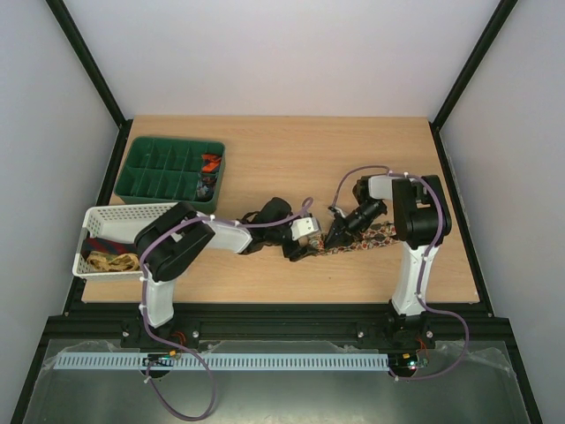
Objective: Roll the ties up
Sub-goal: Roll the tie at the center of the board.
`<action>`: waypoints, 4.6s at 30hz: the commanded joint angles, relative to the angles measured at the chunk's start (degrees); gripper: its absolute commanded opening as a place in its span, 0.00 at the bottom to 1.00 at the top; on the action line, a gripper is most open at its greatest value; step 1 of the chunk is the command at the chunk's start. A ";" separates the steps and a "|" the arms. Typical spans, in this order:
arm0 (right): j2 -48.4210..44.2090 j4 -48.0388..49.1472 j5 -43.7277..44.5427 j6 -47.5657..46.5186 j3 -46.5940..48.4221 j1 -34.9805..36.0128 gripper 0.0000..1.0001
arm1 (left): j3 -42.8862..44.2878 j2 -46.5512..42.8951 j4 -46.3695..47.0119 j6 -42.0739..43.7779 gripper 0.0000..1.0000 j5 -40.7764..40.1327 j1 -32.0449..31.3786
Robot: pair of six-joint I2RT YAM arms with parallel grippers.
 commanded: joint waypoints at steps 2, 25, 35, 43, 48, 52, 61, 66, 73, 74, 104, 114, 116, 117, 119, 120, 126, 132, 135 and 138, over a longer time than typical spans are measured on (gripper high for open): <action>3.53 4.38 9.92 1.01 -2.80 1.36 0.01 | 0.26 2.05 4.50 -0.70 0.77 1.08 -0.39; -6.50 -0.23 -4.07 -0.69 0.28 4.69 0.49 | -6.35 -1.54 -6.94 4.31 0.42 -0.87 0.92; -4.61 2.18 -3.34 0.71 0.36 8.82 0.39 | -3.59 0.06 -8.78 2.48 0.42 -0.69 0.96; 0.55 1.82 5.88 -1.60 2.26 6.34 0.01 | -4.74 -2.40 -5.84 1.64 0.64 1.66 1.38; 5.05 1.67 9.29 -3.00 1.50 2.71 0.01 | -5.37 -3.76 -0.20 -0.17 0.76 0.99 1.34; 6.10 2.25 10.47 -3.13 1.00 0.65 0.01 | -5.71 -4.00 2.62 -1.53 0.78 1.18 1.22; 4.78 6.53 4.06 2.49 -4.63 4.77 0.01 | -10.73 -6.59 6.43 -0.15 0.80 1.13 1.80; 5.23 8.29 3.28 4.54 -5.21 6.09 0.02 | -11.06 -5.99 7.43 2.76 0.80 1.04 1.55; 5.23 7.81 3.32 4.41 -4.54 6.11 0.01 | -4.86 -2.24 4.43 8.01 0.74 0.92 0.11; 5.15 7.64 3.33 4.33 -4.39 6.12 0.01 | -3.45 -1.42 2.71 8.08 0.71 0.88 -0.04; 3.44 7.59 4.11 4.28 -3.99 6.01 0.02 | -5.88 -3.70 3.27 0.95 0.70 -2.19 -0.24; 3.65 7.23 4.01 4.06 -3.59 5.99 0.04 | -7.30 -3.71 3.79 -0.43 0.52 -1.97 -0.53; 3.51 7.23 3.79 3.97 -3.42 6.01 0.05 | -6.84 -3.02 3.38 -0.36 0.50 -2.16 -0.57; 3.40 7.24 3.60 3.93 -3.33 5.97 0.06 | -6.66 -2.70 3.17 -0.25 0.49 -2.21 -0.52; 3.11 6.71 3.13 3.49 -2.93 6.00 0.10 | -6.48 -2.37 2.21 0.18 0.44 -2.25 -0.59; 2.93 5.89 2.57 2.63 -2.44 5.94 0.15 | -6.49 -2.31 1.56 0.59 0.41 -2.39 -0.55; -2.73 -3.00 -2.29 -4.01 4.85 4.03 0.37 | -8.71 -3.06 -1.38 3.13 0.28 -1.67 0.39; -1.75 -7.84 -0.81 -5.23 11.90 3.78 0.36 | -9.98 -3.06 -2.94 6.52 0.27 -0.73 1.48; 0.05 -6.06 2.99 -3.97 11.18 3.51 0.32 | -9.49 -2.76 -3.64 7.00 0.27 -0.46 2.22; 0.90 -5.04 6.64 -3.55 9.78 3.12 0.28 | -8.89 -2.73 -4.28 6.94 0.27 -0.60 2.97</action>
